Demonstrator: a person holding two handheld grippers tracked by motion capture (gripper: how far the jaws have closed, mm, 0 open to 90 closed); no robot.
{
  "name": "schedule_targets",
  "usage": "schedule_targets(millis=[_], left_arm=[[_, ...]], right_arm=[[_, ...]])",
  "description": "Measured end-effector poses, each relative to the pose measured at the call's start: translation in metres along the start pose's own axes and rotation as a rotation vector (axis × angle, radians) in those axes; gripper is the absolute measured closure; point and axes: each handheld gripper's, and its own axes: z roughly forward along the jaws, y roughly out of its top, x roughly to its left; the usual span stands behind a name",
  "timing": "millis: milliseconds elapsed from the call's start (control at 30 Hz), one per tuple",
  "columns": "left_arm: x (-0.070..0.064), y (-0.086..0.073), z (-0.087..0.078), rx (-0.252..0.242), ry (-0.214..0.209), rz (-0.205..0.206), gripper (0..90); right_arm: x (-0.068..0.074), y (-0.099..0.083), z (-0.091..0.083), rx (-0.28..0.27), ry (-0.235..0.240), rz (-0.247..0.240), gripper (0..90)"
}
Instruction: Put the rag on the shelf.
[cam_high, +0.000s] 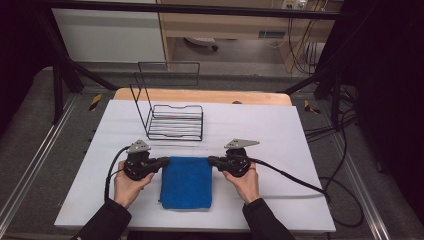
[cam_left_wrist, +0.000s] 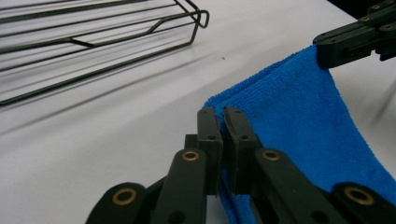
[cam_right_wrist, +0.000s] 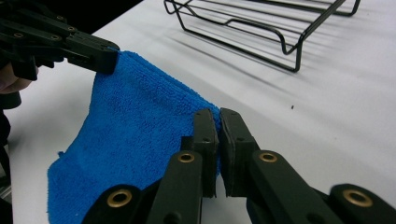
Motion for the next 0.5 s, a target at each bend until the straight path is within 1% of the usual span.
schedule_targets(millis=[67,300,500], left_arm=[[-0.001,0.002,-0.004,-0.017,-0.002,0.001,85.9],[-0.007,0.009,-0.016,-0.068,-0.007,0.014,85.9],[-0.014,0.014,-0.025,-0.100,0.001,0.044,85.9]], right_arm=[[0.002,0.002,-0.003,-0.013,0.003,-0.005,86.4],[0.009,0.012,-0.015,-0.072,0.000,-0.048,86.4],[0.014,0.018,-0.024,-0.110,-0.008,-0.086,86.4]])
